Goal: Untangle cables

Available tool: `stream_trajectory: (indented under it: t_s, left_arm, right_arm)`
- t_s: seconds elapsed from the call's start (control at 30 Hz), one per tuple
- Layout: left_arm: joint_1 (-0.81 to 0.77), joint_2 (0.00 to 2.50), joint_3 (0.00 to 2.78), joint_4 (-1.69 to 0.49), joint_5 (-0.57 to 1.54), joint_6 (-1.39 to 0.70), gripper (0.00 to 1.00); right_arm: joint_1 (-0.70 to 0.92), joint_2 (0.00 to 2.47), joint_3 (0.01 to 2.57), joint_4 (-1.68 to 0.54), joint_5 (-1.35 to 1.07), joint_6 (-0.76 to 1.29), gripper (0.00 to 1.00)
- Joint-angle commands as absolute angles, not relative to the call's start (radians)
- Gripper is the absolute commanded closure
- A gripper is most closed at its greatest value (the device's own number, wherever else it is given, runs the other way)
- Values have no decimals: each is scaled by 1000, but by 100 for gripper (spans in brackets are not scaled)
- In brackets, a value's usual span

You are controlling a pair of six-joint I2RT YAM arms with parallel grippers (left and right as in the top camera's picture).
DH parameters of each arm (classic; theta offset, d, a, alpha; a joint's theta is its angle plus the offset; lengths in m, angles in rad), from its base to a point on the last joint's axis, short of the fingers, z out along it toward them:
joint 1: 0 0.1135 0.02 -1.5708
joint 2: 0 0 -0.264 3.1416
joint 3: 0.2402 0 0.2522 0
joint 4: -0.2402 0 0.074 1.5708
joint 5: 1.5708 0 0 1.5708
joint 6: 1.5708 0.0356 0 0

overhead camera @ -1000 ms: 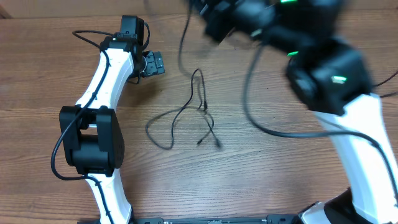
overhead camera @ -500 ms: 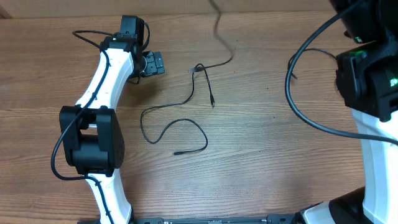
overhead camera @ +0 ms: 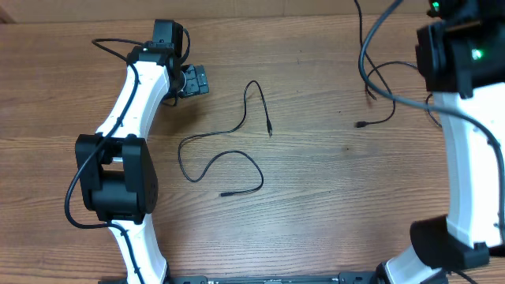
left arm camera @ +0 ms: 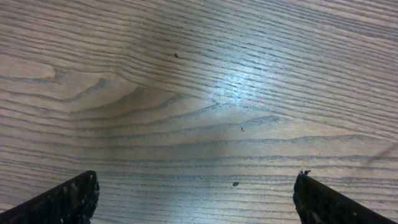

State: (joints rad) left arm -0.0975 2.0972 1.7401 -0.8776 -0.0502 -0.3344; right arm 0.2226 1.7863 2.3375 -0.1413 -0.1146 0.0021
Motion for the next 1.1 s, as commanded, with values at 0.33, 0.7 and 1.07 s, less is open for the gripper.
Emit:
stream_trajectory:
  t_s: [0.33, 0.7, 1.07]
  left_arm:
    - [-99, 2114, 1742, -878, -62, -334, 0]
    - [-99, 2114, 1742, -878, -62, -334, 0]
    - [-99, 2114, 1742, -878, -62, -334, 0]
  right_arm:
    - [179, 1890, 2342, -94, -87, -21, 96]
    - [126, 2029, 2342, -79, -49, -101, 96]
    - [-65, 2285, 2342, -80, -38, -110, 96]
